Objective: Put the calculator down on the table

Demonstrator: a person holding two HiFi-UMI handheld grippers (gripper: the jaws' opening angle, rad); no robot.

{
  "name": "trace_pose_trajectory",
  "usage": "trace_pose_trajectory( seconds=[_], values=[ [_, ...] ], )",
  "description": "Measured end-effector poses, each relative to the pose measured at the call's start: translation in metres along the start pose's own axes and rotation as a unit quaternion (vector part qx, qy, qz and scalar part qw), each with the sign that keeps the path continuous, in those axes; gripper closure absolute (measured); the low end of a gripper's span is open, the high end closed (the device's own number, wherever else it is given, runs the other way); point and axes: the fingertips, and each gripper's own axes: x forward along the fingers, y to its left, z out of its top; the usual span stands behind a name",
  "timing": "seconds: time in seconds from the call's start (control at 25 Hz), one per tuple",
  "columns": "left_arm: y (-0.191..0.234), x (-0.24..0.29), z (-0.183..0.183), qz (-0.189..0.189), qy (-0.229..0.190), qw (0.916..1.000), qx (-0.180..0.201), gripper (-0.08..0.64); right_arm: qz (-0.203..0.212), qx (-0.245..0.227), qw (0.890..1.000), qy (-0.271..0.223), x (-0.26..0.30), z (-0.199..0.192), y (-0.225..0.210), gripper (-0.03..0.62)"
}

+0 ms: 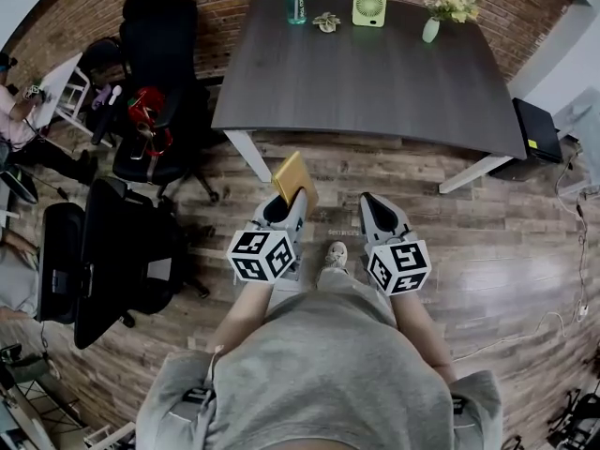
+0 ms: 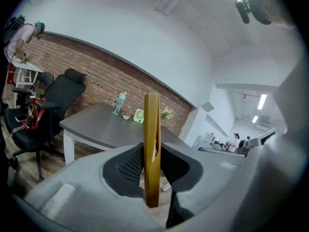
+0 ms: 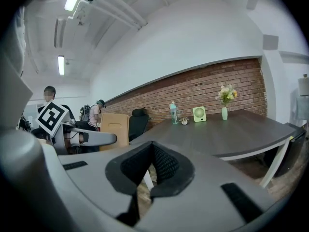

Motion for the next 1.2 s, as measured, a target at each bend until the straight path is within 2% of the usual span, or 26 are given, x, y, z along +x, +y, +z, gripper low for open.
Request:
trace_pose_trajectory(
  seconds=[0.6,1.2],
  values=[
    [0.016,0.108,0.036,0.019,-0.016,0.9997,-0.006,0.474,0.035,-0.016,0.999,0.002,0.084,0.035,-0.080,0.589],
    [0.013,0.163,0.050,0.029,-0.029,0.9991,-0.005,0.474,0.053,-0.018,0.998,-0.001,0.116,0.049,-0.125,0.590]
  ],
)
